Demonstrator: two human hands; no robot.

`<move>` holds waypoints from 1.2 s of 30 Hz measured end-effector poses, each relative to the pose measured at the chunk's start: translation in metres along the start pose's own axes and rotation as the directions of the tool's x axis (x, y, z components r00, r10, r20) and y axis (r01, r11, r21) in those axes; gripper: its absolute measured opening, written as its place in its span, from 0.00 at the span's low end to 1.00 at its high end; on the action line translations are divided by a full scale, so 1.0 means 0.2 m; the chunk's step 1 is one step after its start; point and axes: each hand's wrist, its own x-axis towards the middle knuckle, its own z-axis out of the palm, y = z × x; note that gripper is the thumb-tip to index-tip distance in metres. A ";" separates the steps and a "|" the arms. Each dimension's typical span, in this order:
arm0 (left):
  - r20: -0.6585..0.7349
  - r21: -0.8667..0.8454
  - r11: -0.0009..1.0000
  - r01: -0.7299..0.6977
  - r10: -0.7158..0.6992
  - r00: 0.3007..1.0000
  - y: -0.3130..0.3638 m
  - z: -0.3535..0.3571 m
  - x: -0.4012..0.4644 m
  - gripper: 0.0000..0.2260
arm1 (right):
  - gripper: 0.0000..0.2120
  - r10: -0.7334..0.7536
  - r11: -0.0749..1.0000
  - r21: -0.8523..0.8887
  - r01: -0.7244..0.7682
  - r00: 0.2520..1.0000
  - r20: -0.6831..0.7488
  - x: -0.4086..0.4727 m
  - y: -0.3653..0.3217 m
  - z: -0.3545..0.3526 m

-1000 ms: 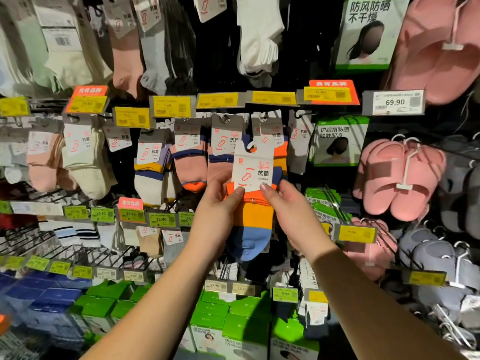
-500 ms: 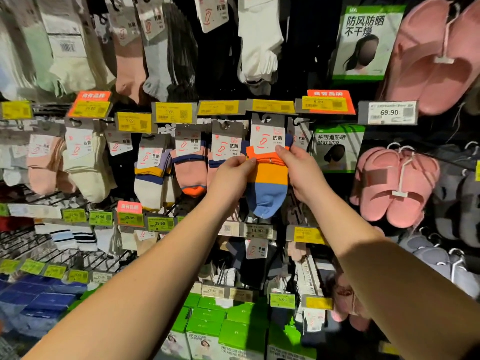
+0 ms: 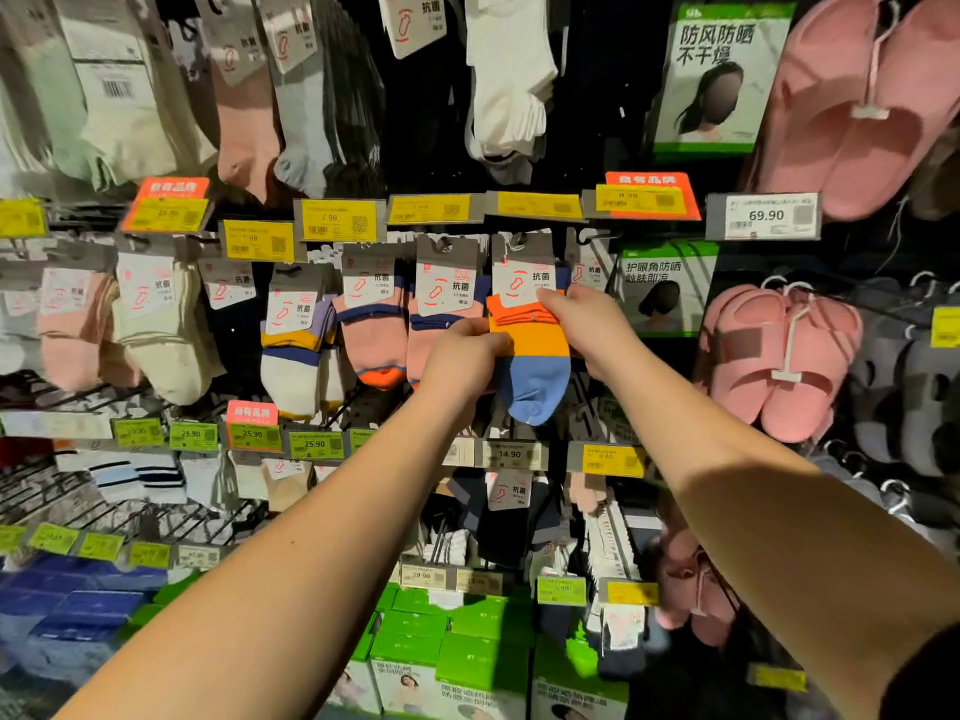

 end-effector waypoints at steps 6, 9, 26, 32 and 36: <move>-0.019 0.176 0.983 0.048 -0.045 0.999 0.02 0.02 0.00 0.11 | 0.19 -0.006 0.911 -0.413 -0.011 0.999 -0.040 0.04 -0.06 0.02; -0.006 0.261 0.965 0.042 -0.042 0.999 0.03 0.02 -0.01 0.10 | 0.20 0.000 0.849 -0.528 -0.034 0.998 -0.065 0.04 -0.07 0.03; 0.171 0.369 0.928 -0.056 -0.009 0.985 -0.50 -0.03 -0.42 0.04 | 0.07 0.233 0.899 -0.363 -0.244 0.970 -0.075 -0.98 0.61 -0.12; 0.442 0.396 0.916 -0.066 -0.127 0.888 -0.84 0.24 -0.65 0.10 | 0.10 0.396 0.774 -0.455 -0.440 0.897 -0.195 -1.50 0.99 -0.31; 0.530 0.487 0.873 -0.039 -0.260 0.807 -1.07 0.46 -0.78 0.05 | 0.11 0.501 0.712 -0.394 -0.581 0.814 -0.295 -1.79 1.31 -0.47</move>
